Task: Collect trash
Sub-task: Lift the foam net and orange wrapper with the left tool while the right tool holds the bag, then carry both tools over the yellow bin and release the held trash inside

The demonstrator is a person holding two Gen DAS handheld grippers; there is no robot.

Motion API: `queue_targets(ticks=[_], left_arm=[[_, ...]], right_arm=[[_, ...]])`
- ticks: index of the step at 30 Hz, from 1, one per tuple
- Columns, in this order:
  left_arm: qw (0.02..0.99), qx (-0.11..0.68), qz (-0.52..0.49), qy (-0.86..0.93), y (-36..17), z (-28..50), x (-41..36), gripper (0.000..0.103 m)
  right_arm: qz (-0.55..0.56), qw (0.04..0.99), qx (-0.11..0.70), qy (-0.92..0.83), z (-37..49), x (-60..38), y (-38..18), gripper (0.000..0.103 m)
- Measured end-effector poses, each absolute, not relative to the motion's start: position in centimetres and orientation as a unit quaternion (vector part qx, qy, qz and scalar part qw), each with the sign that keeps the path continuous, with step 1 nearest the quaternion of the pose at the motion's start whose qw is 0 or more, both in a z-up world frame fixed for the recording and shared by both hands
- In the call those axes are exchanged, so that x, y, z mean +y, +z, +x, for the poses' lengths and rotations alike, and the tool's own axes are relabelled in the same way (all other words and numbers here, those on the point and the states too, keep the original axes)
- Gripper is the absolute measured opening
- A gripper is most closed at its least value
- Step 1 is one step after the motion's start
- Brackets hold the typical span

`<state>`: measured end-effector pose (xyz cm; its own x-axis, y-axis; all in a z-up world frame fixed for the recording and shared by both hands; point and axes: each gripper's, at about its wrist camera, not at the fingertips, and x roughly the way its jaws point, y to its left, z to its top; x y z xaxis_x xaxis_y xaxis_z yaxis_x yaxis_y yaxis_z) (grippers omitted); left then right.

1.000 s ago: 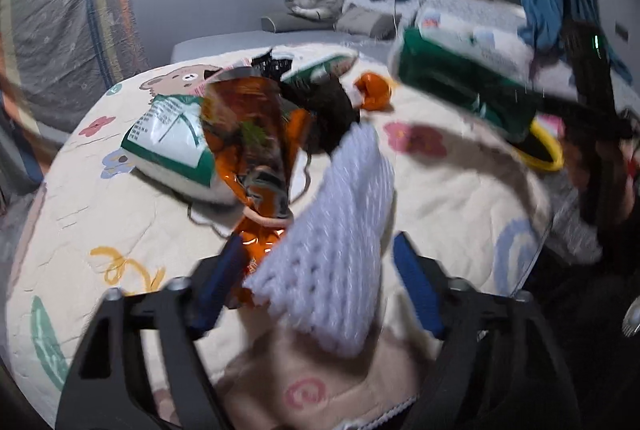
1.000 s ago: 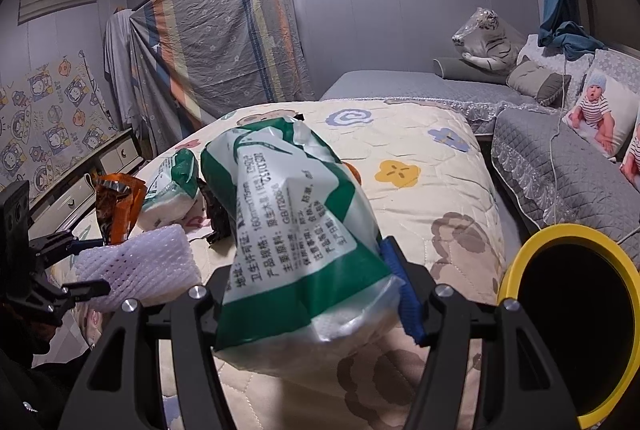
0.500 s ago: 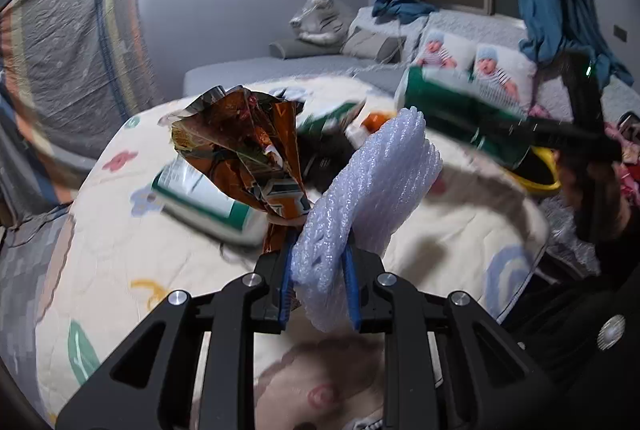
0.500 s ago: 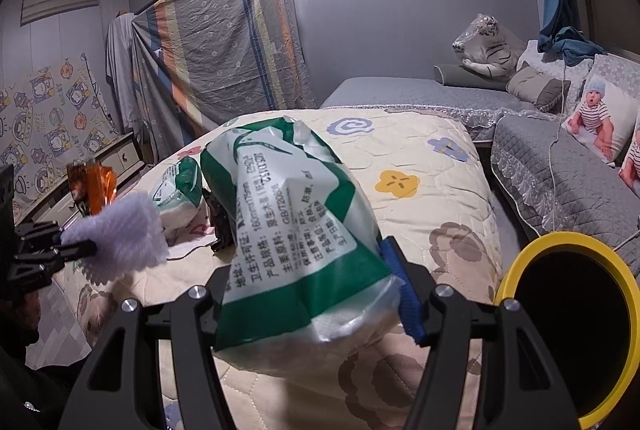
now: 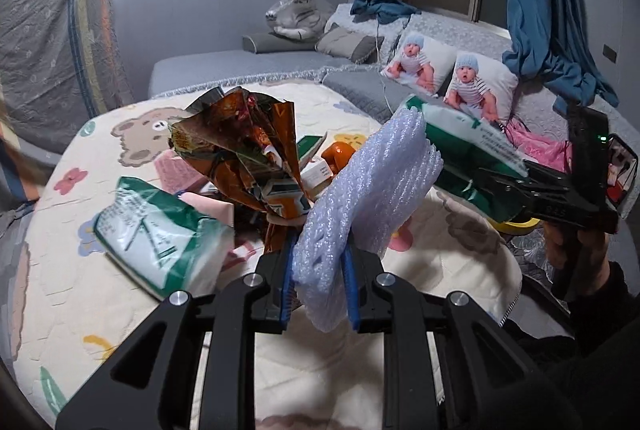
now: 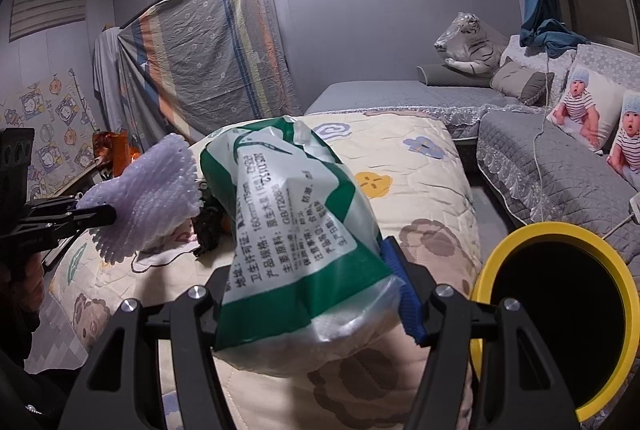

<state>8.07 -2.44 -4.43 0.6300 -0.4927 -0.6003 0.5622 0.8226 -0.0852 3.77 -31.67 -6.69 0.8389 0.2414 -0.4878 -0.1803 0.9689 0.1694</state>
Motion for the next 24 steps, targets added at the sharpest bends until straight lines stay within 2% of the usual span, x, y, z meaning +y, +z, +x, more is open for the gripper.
queue_targets(ticks=[18, 24], left_arm=[[0.894, 0.313, 0.026, -0.318, -4.1, 10.0, -4.2, 0.019], [0.885, 0.297, 0.037, -0.356, -2.4, 11.1, -8.1, 0.019]], right_arm=[[0.065, 0.964, 0.252, 0.06, 2.9, -33.9, -6.4, 0.059], [0.072, 0.969, 0.235, 0.005, 2.1, -36.9, -5.3, 0.059]])
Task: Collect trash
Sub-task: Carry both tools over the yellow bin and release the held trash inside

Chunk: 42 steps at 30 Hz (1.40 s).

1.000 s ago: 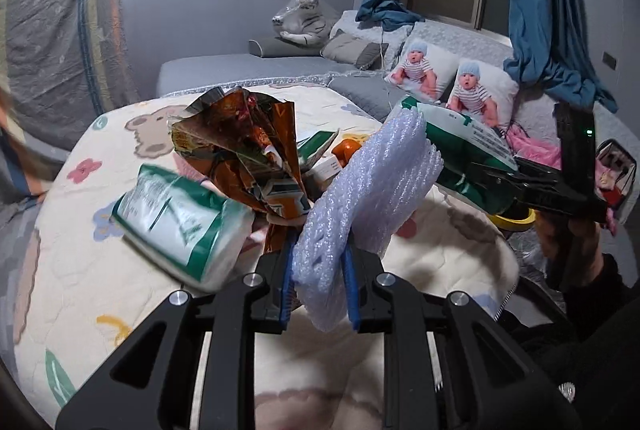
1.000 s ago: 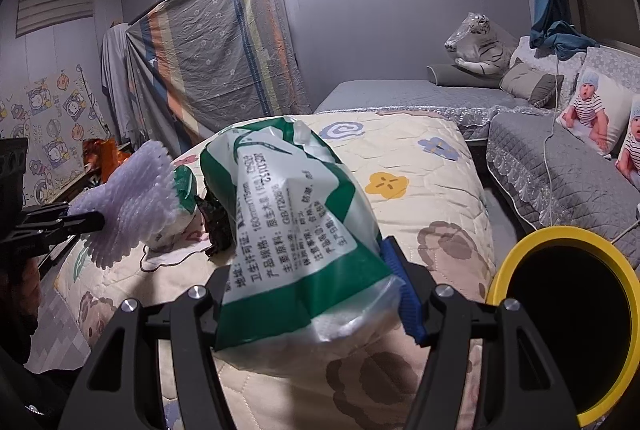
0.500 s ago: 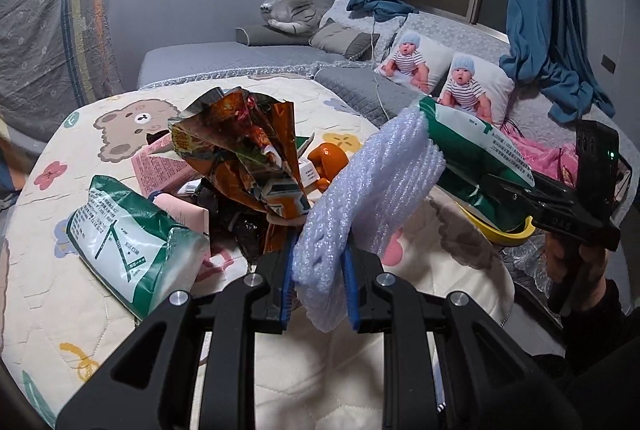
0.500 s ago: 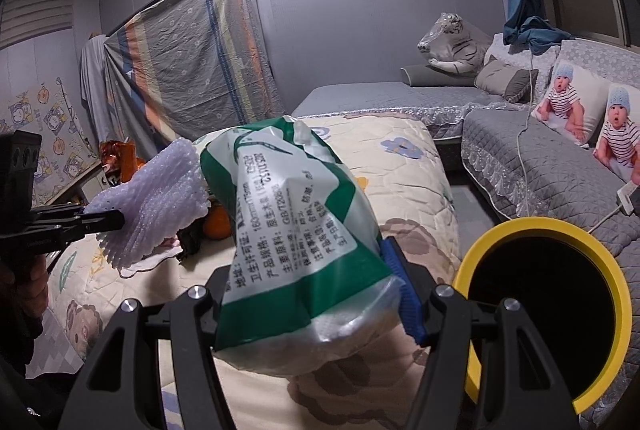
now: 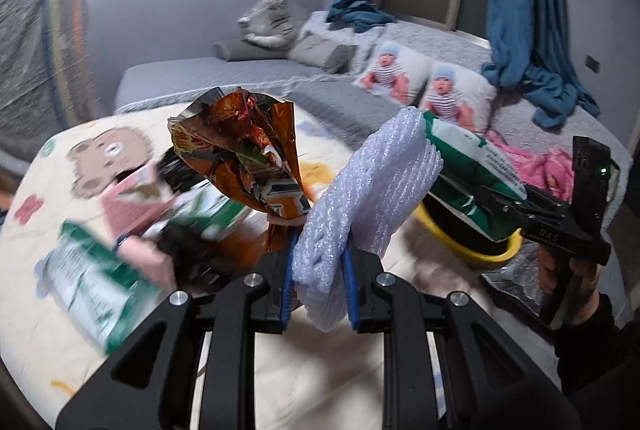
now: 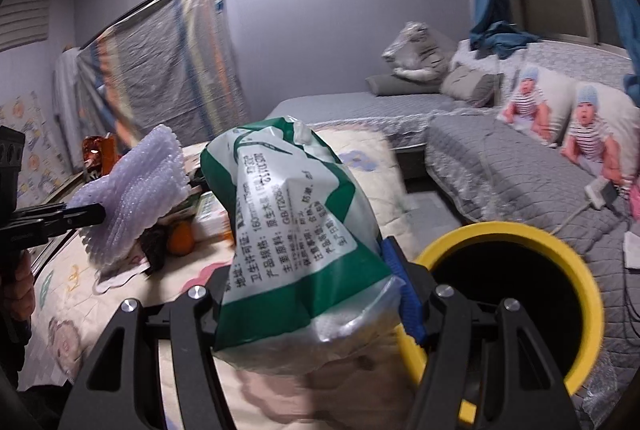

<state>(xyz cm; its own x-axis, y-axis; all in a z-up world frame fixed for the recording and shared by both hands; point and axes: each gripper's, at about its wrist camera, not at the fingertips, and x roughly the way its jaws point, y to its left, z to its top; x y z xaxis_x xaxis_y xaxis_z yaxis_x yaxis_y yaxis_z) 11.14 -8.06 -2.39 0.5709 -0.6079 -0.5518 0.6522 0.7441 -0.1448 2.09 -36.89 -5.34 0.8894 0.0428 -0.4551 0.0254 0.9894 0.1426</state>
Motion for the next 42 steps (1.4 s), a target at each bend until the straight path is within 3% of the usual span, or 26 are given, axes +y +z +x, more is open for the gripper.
queue_targets(ticks=[12, 21, 42], left_arm=[[0.833, 0.283, 0.072, -0.469, -2.0, 13.2, -21.9, 0.019], [0.809, 0.308, 0.085, -0.494, -4.2, 14.5, -29.7, 0.019], [0.786, 0.353, 0.102, -0.498, -7.8, 14.5, -37.0, 0.02]], right_arm=[[0.084, 0.945, 0.221, -0.227, -0.7, -45.9, -5.0, 0.059], [0.112, 0.914, 0.255, -0.296, -1.3, -50.0, -7.3, 0.059], [0.184, 0.877, 0.316, -0.312, -0.9, -53.3, -11.9, 0.062]])
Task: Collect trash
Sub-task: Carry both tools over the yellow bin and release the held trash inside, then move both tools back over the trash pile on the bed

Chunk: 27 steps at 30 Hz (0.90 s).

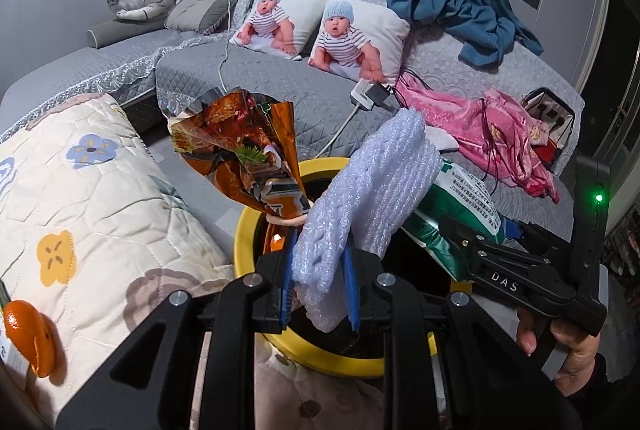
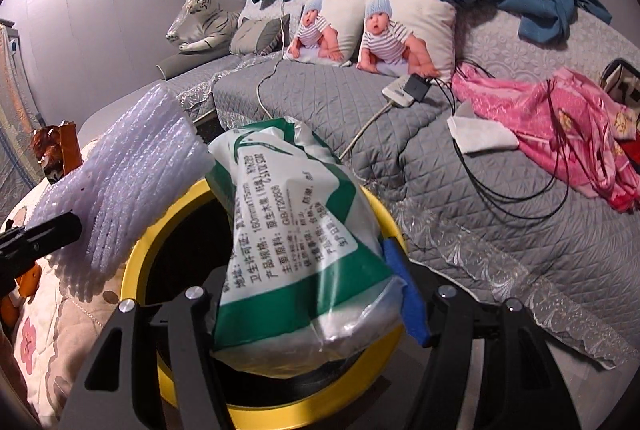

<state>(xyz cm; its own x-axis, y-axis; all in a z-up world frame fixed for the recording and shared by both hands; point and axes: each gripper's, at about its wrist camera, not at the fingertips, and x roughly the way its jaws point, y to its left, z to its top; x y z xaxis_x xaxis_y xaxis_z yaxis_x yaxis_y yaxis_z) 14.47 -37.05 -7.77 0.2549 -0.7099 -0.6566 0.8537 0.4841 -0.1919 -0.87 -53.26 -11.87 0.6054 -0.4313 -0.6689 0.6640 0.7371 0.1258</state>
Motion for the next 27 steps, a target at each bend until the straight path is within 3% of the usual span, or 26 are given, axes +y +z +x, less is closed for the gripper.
queue_targets(ticks=[11, 14, 16, 21, 27], left_arm=[[0.782, 0.359, 0.108, -0.499, -8.3, 14.1, -39.1, 0.022], [0.784, 0.359, 0.101, -0.497, -8.3, 14.3, -39.1, 0.027], [0.787, 0.359, 0.094, -0.494, -8.2, 14.4, -38.9, 0.05], [0.797, 0.339, 0.084, -0.493, -7.4, 14.0, -38.1, 0.076], [0.813, 0.317, 0.063, -0.485, -5.8, 13.8, -35.8, 0.09]], right_arm=[[0.19, 0.87, 0.329, -0.313, -0.5, -54.1, -12.5, 0.064], [0.191, 0.87, 0.328, -0.315, -0.6, -54.1, -12.4, 0.067], [0.187, 0.869, 0.327, -0.322, -0.8, -54.1, -12.1, 0.071], [0.179, 0.867, 0.315, -0.343, -1.6, -54.3, -11.3, 0.079], [0.183, 0.87, 0.285, -0.358, -3.1, -54.4, -9.6, 0.082]])
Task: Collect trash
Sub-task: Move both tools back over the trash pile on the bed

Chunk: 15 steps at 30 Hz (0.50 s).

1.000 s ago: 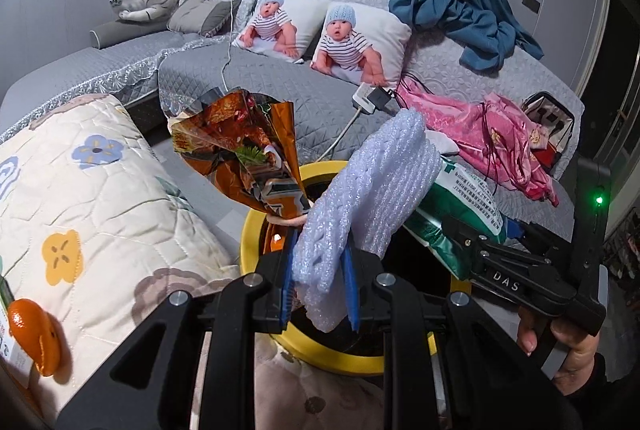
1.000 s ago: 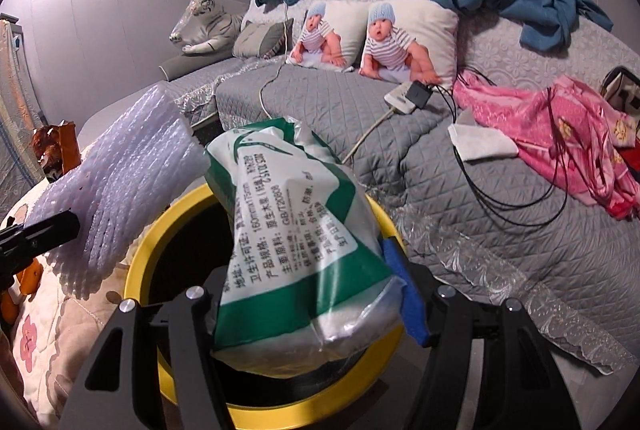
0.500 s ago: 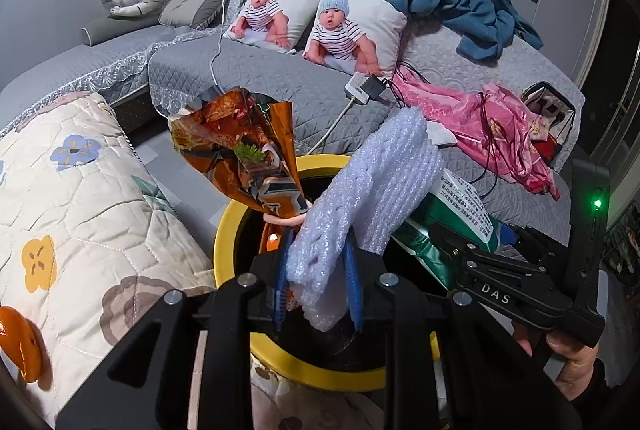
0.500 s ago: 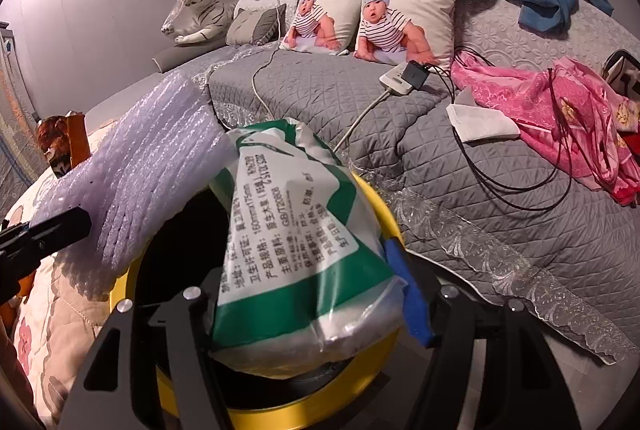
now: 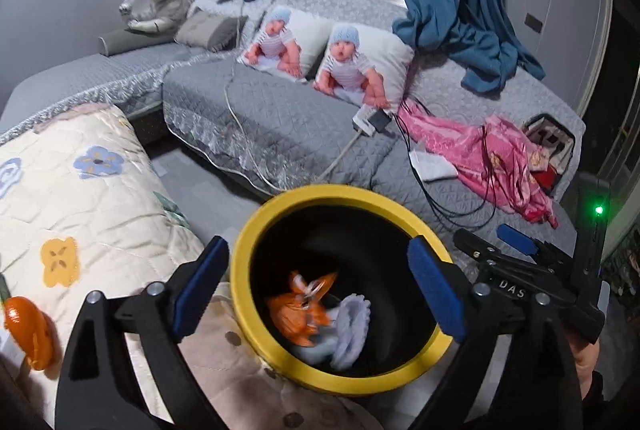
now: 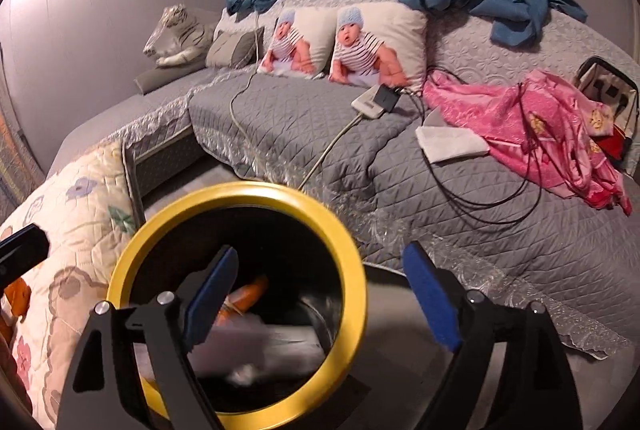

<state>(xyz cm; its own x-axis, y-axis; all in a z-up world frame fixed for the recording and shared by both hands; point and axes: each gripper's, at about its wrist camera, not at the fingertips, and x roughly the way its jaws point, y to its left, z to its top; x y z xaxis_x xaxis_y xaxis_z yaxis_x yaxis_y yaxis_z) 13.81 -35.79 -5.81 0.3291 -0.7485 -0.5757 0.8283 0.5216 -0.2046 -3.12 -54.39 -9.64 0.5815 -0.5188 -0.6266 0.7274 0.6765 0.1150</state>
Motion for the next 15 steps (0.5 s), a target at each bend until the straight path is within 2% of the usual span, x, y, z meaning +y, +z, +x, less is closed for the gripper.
queue_targets(ticks=[4, 8, 15], left_arm=[[0.836, 0.281, 0.061, -0.467, -3.8, 13.3, -33.2, 0.093], [0.859, 0.264, 0.055, -0.434, -2.0, 13.6, -29.6, 0.095], [0.907, 0.237, 0.049, -0.344, 1.6, 14.4, -20.1, 0.095]], right_arm=[[0.179, 0.883, 0.262, -0.345, -3.3, -53.4, -8.5, 0.084], [0.167, 0.906, 0.227, -0.314, -3.1, -51.6, -7.1, 0.091], [0.13, 0.95, 0.171, -0.228, -1.0, -46.4, -4.3, 0.095]])
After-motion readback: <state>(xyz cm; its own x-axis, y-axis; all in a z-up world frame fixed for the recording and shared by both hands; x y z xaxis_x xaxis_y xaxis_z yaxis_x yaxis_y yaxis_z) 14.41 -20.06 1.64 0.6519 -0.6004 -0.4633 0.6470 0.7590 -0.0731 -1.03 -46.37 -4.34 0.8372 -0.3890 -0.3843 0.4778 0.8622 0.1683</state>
